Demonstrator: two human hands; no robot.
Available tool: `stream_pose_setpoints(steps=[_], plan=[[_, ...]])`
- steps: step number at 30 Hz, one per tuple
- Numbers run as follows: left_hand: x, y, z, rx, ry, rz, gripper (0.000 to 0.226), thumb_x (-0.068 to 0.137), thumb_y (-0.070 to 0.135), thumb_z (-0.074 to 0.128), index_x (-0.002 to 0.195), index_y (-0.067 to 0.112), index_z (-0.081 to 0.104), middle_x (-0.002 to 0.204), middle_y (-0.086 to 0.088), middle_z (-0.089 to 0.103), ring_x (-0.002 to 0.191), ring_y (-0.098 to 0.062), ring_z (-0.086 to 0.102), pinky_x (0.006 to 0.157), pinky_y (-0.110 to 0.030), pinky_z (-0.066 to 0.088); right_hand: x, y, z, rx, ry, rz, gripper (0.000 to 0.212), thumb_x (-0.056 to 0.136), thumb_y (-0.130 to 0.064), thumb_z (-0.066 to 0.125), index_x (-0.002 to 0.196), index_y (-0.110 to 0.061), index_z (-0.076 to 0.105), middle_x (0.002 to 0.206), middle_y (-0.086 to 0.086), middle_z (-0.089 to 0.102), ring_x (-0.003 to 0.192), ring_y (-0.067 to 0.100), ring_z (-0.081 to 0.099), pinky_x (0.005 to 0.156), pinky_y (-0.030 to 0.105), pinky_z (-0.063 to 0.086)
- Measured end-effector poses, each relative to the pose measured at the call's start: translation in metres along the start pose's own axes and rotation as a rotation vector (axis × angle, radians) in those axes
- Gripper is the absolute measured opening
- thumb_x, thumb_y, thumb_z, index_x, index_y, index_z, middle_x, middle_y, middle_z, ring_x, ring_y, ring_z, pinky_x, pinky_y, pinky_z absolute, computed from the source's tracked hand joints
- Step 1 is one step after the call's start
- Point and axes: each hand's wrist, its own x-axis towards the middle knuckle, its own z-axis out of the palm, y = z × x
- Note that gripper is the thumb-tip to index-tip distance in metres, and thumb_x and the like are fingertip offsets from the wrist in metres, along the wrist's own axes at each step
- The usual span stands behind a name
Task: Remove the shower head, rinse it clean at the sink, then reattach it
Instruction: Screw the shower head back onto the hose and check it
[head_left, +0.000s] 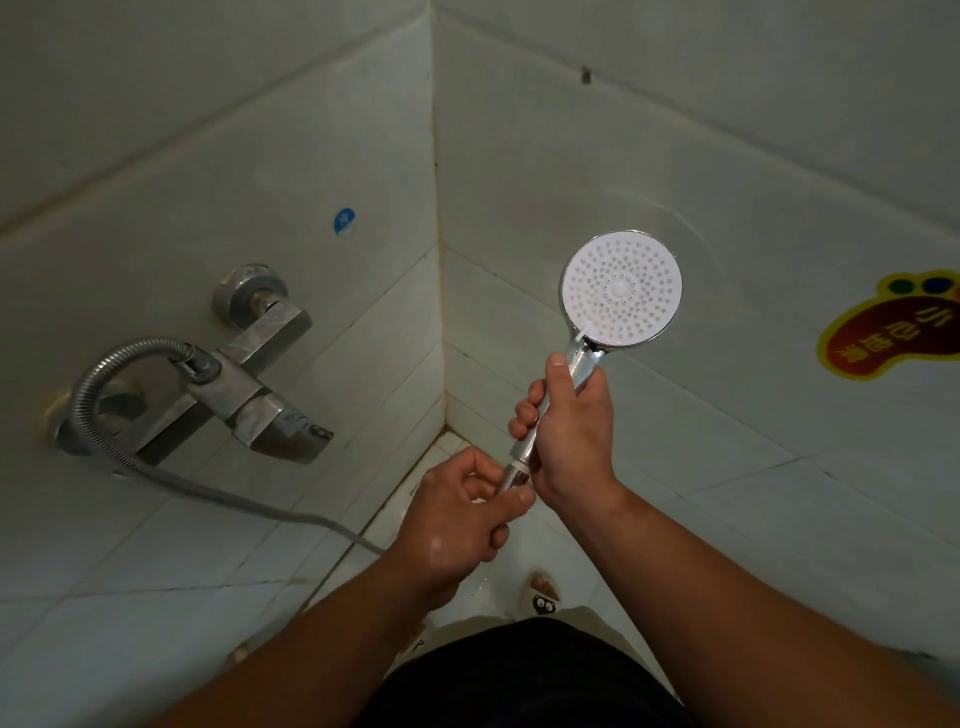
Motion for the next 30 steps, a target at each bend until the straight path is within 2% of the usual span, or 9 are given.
stream_pose_setpoints(steps=[2, 4, 8, 11, 17, 22, 24, 27, 30], plan=[[0.000, -0.002, 0.004, 0.027, 0.047, 0.030, 0.023, 0.083, 0.015, 0.081, 0.084, 0.011, 0.058, 0.068, -0.005, 0.064, 0.048, -0.015, 0.048, 0.047, -0.028, 0.037, 0.000, -0.001, -0.001, 0.008, 0.002, -0.004, 0.011, 0.105, -0.024, 0.051, 0.104, -0.014, 0.047, 0.066, 0.002, 0.047, 0.048, 0.012, 0.045, 0.044, 0.027, 0.042], [-0.001, 0.002, 0.005, -0.020, -0.044, -0.038, 0.019, 0.092, 0.025, 0.071, 0.098, 0.009, 0.061, 0.076, -0.009, 0.069, 0.049, -0.013, 0.047, 0.049, -0.028, 0.036, 0.001, -0.002, -0.002, 0.026, -0.003, 0.005, 0.011, 0.105, -0.024, 0.051, 0.104, -0.014, 0.047, 0.064, 0.001, 0.047, 0.048, 0.012, 0.044, 0.043, 0.026, 0.042], [0.001, 0.013, -0.005, -0.202, -0.320, -0.290, 0.056, 0.106, 0.040, 0.036, 0.119, -0.009, 0.060, 0.086, -0.023, 0.069, 0.049, -0.015, 0.044, 0.049, -0.027, 0.030, 0.001, -0.002, -0.004, 0.023, -0.026, 0.030, 0.013, 0.105, -0.026, 0.051, 0.103, -0.014, 0.048, 0.064, 0.001, 0.047, 0.049, 0.013, 0.044, 0.043, 0.026, 0.041], [0.002, 0.013, -0.011, -0.265, -0.374, -0.322, 0.050, 0.104, 0.035, 0.041, 0.115, -0.009, 0.064, 0.082, -0.021, 0.067, 0.050, -0.013, 0.042, 0.046, -0.023, 0.030, 0.000, -0.001, -0.004, 0.043, -0.025, 0.046, 0.013, 0.105, -0.026, 0.052, 0.101, -0.014, 0.048, 0.065, 0.001, 0.047, 0.048, 0.013, 0.044, 0.042, 0.026, 0.041], [-0.003, 0.011, -0.003, 0.050, -0.090, -0.025, 0.013, 0.090, 0.017, 0.073, 0.090, 0.004, 0.074, 0.077, -0.015, 0.075, 0.063, -0.021, 0.066, 0.059, -0.033, 0.053, -0.003, 0.000, -0.006, -0.014, 0.001, 0.000, 0.012, 0.105, -0.025, 0.052, 0.103, -0.014, 0.048, 0.067, 0.002, 0.048, 0.050, 0.013, 0.045, 0.044, 0.027, 0.042], [-0.002, 0.011, 0.008, 0.378, 0.186, 0.194, 0.034, 0.064, 0.021, 0.094, 0.073, 0.008, 0.064, 0.058, 0.001, 0.069, 0.053, -0.021, 0.068, 0.053, -0.032, 0.058, -0.003, -0.001, -0.006, -0.008, 0.012, -0.011, 0.012, 0.105, -0.025, 0.052, 0.107, -0.014, 0.049, 0.067, 0.002, 0.048, 0.050, 0.013, 0.047, 0.046, 0.028, 0.044], [0.006, 0.014, 0.004, 0.385, 0.089, 0.089, 0.038, 0.068, 0.018, 0.090, 0.075, 0.010, 0.054, 0.051, 0.003, 0.061, 0.046, -0.020, 0.062, 0.047, -0.030, 0.050, -0.003, -0.001, -0.006, 0.034, -0.021, 0.017, 0.011, 0.105, -0.024, 0.053, 0.106, -0.014, 0.049, 0.066, 0.002, 0.048, 0.050, 0.013, 0.046, 0.045, 0.027, 0.043], [0.016, 0.020, 0.000, 0.399, -0.229, -0.186, 0.021, 0.078, 0.020, 0.070, 0.079, 0.015, 0.050, 0.053, 0.001, 0.050, 0.040, -0.017, 0.048, 0.047, -0.029, 0.032, -0.006, 0.002, -0.004, 0.088, -0.077, 0.053, 0.009, 0.105, -0.022, 0.052, 0.103, -0.014, 0.047, 0.065, 0.002, 0.047, 0.049, 0.013, 0.044, 0.043, 0.026, 0.040], [0.017, 0.027, -0.001, 0.271, -0.483, -0.365, 0.005, 0.088, 0.010, 0.061, 0.090, 0.006, 0.061, 0.070, -0.008, 0.066, 0.040, -0.015, 0.047, 0.042, -0.024, 0.030, -0.009, 0.007, -0.004, 0.076, -0.117, 0.064, 0.011, 0.105, -0.022, 0.053, 0.101, -0.015, 0.046, 0.066, 0.002, 0.047, 0.050, 0.012, 0.043, 0.044, 0.026, 0.039]])
